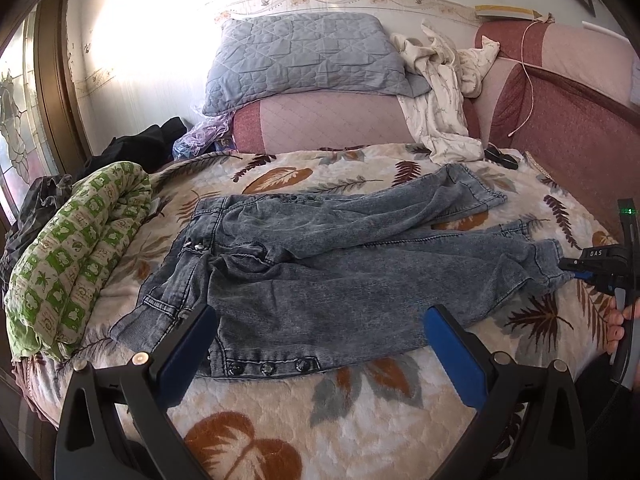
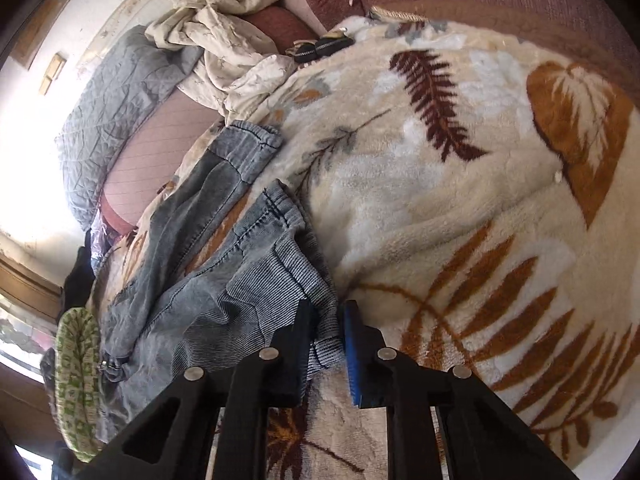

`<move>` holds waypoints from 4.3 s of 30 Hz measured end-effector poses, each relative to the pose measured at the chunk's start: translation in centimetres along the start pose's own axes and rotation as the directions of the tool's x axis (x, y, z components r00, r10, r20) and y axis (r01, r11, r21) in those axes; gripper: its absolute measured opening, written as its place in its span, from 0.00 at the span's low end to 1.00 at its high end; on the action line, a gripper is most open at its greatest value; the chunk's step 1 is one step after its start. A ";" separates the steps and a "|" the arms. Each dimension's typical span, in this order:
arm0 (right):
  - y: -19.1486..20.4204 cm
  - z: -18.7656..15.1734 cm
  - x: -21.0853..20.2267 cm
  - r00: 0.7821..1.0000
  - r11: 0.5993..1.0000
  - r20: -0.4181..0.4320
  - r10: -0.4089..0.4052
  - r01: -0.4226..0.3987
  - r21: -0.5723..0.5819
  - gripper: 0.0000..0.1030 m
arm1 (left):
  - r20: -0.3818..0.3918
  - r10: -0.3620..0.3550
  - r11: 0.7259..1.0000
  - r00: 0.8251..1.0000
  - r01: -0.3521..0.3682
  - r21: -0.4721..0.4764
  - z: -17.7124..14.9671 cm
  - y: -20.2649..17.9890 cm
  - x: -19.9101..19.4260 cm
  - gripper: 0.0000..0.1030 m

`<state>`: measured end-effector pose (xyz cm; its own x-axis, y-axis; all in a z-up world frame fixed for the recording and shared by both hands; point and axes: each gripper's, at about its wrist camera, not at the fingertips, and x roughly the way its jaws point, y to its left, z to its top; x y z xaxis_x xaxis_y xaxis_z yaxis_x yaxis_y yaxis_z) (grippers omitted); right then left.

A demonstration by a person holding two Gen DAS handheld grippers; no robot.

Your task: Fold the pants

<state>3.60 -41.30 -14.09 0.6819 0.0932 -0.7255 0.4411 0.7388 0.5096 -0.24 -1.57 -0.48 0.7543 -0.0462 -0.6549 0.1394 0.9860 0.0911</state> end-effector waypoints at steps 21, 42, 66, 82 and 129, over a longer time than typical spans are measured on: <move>6.8 6.6 4.9 1.000 0.985 -0.014 -0.015 0.013 -0.171 0.63 | -0.019 0.016 0.999 1.000 -0.017 -0.030 -0.2 1.7 1.5 1.00; 9.6 6.6 9.2 0.992 0.938 0.065 -0.107 0.123 -0.324 0.16 | -0.080 0.160 0.987 0.984 -0.162 -0.009 3.3 4.7 9.1 1.00; 10.2 9.2 9.1 0.984 0.951 0.129 -0.120 0.151 -0.271 0.28 | -0.249 0.362 0.909 0.899 -0.400 -0.122 4.8 20.4 14.9 1.00; 12.0 14.2 10.7 0.990 0.978 0.135 -0.031 0.058 -0.200 0.28 | -0.358 0.252 0.920 0.899 -0.338 -0.200 13.0 24.6 25.3 1.00; 20.8 19.8 14.6 0.992 0.934 0.096 0.087 -0.048 -0.353 0.15 | -0.271 -0.046 0.973 0.962 -0.018 -0.228 16.5 19.9 29.7 0.17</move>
<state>34.27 -37.81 -4.96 0.7708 0.0924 -0.6304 0.1737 0.9215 0.3474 35.55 14.01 -5.76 0.5453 -0.0466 -0.8369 -0.0241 0.9972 -0.0712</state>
